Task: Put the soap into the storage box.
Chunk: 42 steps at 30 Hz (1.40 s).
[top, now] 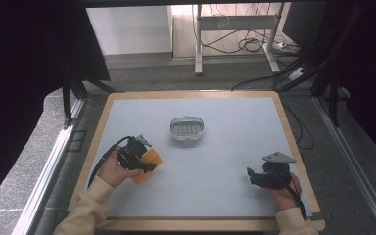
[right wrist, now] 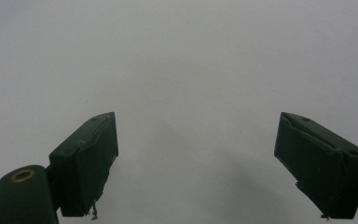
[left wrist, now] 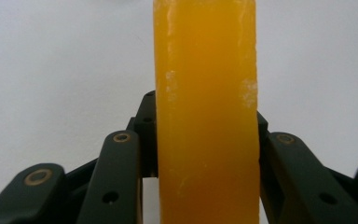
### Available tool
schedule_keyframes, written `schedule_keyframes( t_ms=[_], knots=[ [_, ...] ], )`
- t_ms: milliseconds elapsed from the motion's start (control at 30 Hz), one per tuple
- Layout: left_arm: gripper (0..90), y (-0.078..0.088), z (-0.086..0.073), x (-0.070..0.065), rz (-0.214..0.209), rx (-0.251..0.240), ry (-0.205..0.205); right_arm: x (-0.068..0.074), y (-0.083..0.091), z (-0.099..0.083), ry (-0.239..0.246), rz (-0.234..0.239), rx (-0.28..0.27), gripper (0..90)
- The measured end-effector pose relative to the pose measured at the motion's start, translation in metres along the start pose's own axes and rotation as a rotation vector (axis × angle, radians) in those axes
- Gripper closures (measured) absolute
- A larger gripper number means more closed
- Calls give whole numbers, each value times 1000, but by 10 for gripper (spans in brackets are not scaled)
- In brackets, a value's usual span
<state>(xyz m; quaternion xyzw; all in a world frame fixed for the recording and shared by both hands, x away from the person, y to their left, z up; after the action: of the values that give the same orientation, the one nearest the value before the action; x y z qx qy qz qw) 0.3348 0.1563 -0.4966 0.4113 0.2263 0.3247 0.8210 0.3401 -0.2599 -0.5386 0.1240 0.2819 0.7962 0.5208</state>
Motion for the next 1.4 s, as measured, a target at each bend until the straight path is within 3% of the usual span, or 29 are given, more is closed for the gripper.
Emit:
schedule_keyframes(
  t_ms=[500, 1100, 1400],
  knots=[
    [618, 9, 12, 6, -3, -1, -24, 0, -1, -1, 1, -6, 7, 137],
    [618, 13, 18, 20, -7, -6, -25, 0, -2, -2, 9, -5, 19, 138],
    [618, 12, 24, 22, -4, -10, -44, 2, 2, 2, 17, 12, -28, 145]
  ],
)
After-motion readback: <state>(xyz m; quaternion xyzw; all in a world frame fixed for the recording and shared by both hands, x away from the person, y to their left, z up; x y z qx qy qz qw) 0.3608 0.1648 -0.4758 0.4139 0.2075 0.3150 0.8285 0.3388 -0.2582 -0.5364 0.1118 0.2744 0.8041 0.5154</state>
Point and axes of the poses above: each handheld gripper's, and its own axes: y roughly backward along the jaws, z roughly out of its top, x roughly to its left, the point moved 4 cm from there along -y, roughly forward along the jaws, and after that the axes turned 7 degrees about -x, right-handed, at the moved point
